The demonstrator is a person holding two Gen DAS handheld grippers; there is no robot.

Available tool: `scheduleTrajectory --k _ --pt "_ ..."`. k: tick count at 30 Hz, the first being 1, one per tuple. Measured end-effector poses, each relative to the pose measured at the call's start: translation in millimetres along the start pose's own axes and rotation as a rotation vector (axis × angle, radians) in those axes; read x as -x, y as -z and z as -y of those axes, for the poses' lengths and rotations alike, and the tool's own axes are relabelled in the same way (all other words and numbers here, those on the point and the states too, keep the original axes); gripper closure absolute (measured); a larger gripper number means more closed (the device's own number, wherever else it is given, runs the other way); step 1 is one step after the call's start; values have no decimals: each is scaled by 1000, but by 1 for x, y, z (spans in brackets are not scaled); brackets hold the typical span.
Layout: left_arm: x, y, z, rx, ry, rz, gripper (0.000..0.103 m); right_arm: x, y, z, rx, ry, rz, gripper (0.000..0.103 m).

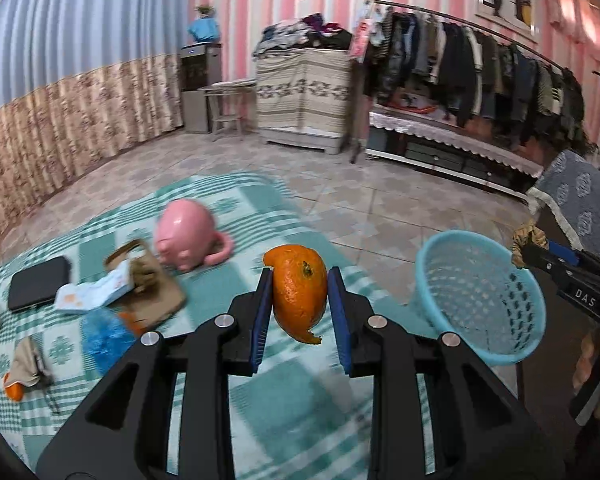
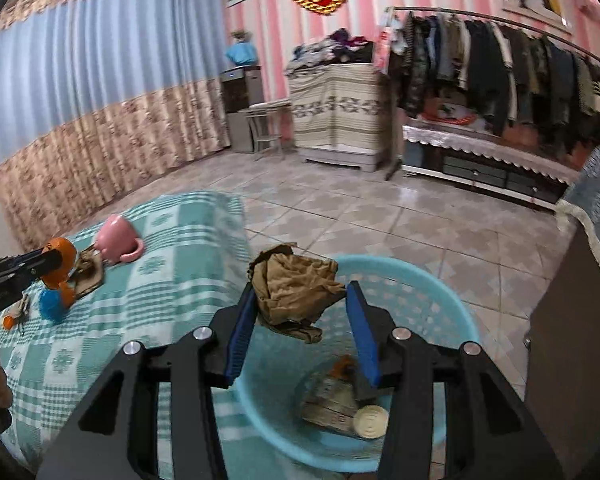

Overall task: Collect trash
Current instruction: 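Carry the orange into the basket with the left tool while the right tool carries the cloth there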

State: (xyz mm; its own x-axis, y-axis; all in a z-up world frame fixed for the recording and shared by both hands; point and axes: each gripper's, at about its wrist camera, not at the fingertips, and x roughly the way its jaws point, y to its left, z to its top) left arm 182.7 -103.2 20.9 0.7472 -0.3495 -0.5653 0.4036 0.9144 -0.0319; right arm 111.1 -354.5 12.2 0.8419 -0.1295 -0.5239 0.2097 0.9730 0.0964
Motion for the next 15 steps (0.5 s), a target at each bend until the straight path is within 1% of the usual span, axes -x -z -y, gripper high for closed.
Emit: scheduleTrajectory --k 3,7,12,15 --pt "-9 -3 26 -21 24 2 76 4 3 23 -20 37 1 58" --pt "-29 -8 69 -42 88 -9 76 9 4 50 -49 76 6 58" --pt "-57 -14 122 -84 152 -26 76 16 6 71 -66 109 16 58" --pt "-70 -13 147 -113 183 -39 76 17 7 88 -92 124 14 58"
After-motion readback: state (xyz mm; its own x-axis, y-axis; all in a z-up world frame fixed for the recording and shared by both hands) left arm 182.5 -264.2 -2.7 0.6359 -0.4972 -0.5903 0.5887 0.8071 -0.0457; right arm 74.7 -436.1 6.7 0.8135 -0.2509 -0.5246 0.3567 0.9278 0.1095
